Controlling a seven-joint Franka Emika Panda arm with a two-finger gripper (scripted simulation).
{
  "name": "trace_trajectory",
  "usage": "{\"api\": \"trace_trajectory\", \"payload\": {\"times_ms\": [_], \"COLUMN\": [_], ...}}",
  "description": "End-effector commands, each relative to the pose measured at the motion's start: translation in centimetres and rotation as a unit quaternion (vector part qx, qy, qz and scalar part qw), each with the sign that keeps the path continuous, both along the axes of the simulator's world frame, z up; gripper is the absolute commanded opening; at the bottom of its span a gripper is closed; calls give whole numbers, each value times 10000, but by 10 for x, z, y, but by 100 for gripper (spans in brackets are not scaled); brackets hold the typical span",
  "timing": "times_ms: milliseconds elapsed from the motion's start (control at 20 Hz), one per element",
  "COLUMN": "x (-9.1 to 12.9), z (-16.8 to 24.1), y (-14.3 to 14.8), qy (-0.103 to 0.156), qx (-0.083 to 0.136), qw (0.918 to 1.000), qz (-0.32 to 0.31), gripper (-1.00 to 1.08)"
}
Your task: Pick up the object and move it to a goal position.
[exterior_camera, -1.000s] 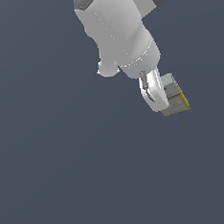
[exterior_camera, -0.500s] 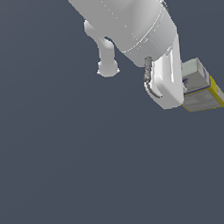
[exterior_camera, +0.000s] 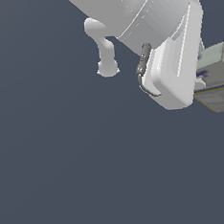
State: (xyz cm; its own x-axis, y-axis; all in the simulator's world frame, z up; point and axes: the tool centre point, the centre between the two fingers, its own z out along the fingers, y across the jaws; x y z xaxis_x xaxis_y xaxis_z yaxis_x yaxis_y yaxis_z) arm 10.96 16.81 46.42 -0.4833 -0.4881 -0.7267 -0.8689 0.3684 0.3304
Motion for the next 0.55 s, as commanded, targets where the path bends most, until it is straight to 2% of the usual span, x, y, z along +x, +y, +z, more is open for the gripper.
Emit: {"api": "trace_trajectory", "payload": {"times_ms": [0,500], "x": [8,20], "z": [8,20], "y": [-1,-5], "qy": [57,141], "qx": [107,264], "qw": [9998,9988], "qz": [-153,-400], "gripper": [-100,-100]}}
